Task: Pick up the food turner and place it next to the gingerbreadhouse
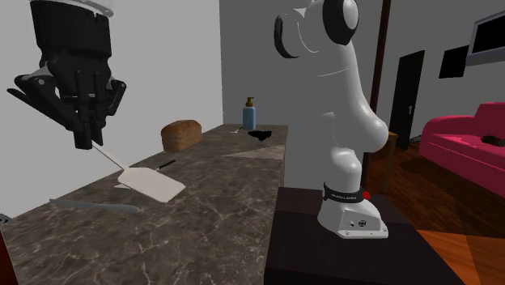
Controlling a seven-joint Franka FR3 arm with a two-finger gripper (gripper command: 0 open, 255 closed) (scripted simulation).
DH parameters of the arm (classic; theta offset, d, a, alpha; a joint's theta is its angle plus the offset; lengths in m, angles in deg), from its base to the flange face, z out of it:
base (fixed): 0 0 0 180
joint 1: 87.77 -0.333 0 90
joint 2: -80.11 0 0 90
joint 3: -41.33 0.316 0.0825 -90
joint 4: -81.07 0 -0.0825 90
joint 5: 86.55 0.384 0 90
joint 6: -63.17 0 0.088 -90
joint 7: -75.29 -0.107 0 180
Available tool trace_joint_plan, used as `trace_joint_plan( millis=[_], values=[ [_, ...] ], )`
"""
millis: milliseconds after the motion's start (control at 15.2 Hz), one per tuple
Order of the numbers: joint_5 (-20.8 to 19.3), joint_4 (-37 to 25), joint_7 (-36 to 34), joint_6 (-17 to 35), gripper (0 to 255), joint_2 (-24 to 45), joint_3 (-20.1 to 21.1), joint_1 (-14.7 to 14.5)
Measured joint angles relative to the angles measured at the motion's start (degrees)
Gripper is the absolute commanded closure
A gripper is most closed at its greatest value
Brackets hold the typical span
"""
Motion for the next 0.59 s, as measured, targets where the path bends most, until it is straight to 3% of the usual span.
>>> trace_joint_plan(
  millis=[594],
  values=[
    [-0.09, 7.32, -0.51, 7.06, 255, -0.21, -0.19, 0.60]
  ],
)
